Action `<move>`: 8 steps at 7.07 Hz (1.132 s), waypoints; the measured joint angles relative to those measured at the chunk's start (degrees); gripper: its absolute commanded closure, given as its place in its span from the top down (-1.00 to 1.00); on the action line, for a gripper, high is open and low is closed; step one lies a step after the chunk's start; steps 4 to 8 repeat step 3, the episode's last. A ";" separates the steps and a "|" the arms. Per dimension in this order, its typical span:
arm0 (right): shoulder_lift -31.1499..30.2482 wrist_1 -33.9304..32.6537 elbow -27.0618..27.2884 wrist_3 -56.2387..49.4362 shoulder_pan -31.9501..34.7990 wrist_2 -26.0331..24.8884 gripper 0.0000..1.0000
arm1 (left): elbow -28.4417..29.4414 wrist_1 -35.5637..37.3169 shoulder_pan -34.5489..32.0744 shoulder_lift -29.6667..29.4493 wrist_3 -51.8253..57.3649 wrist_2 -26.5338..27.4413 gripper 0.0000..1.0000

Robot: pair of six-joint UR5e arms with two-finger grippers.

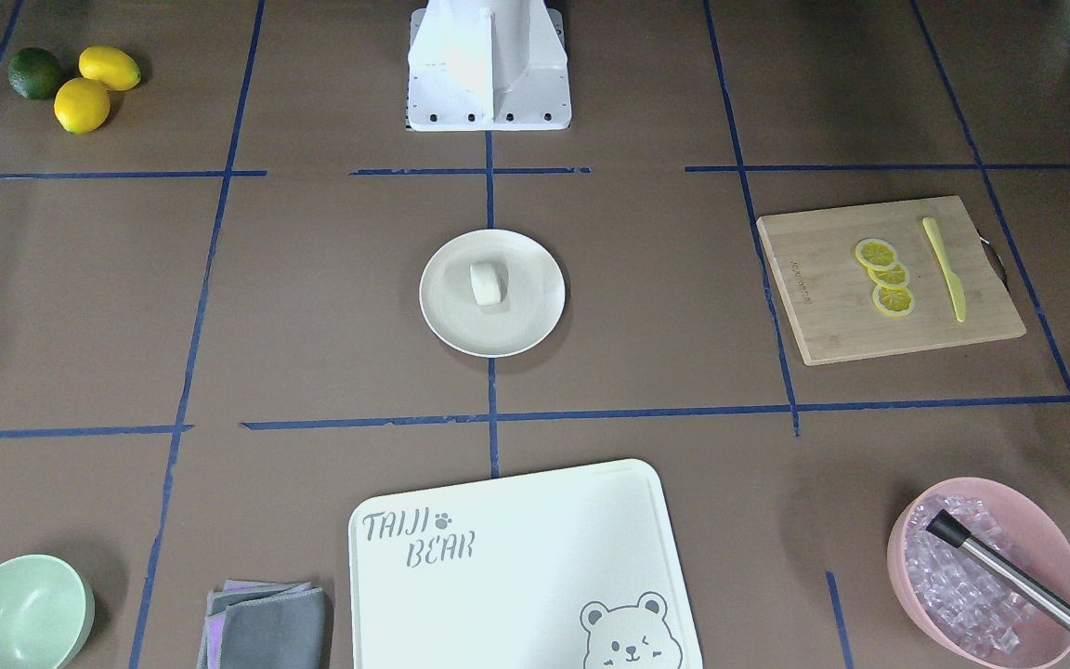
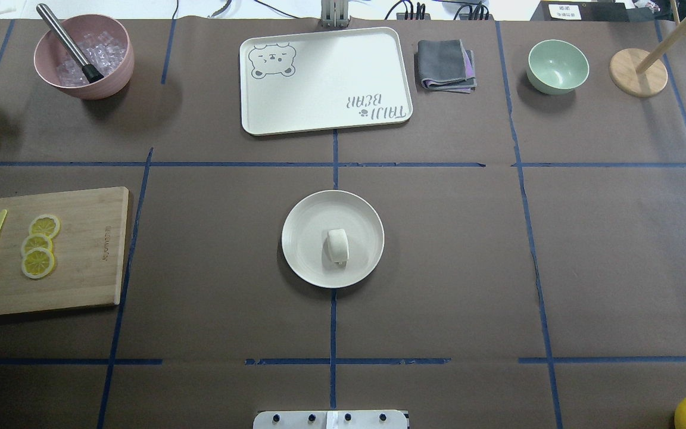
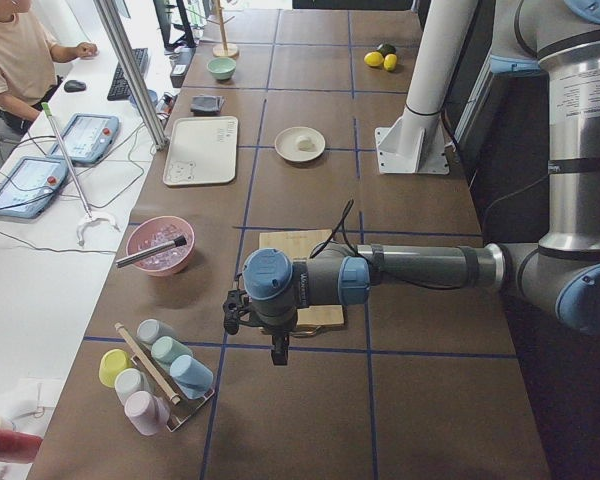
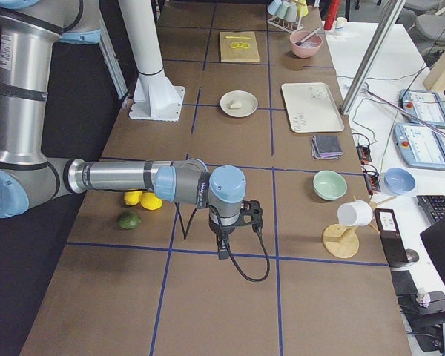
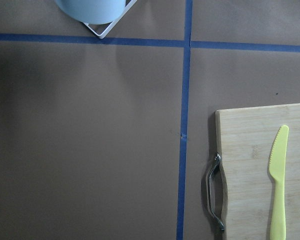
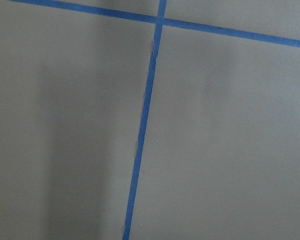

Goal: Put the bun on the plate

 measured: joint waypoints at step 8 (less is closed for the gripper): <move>-0.05 0.00 -0.15 0.01 -0.01 0.15 1.00 | 0.47 -0.08 0.04 0.41 0.15 0.00 1.00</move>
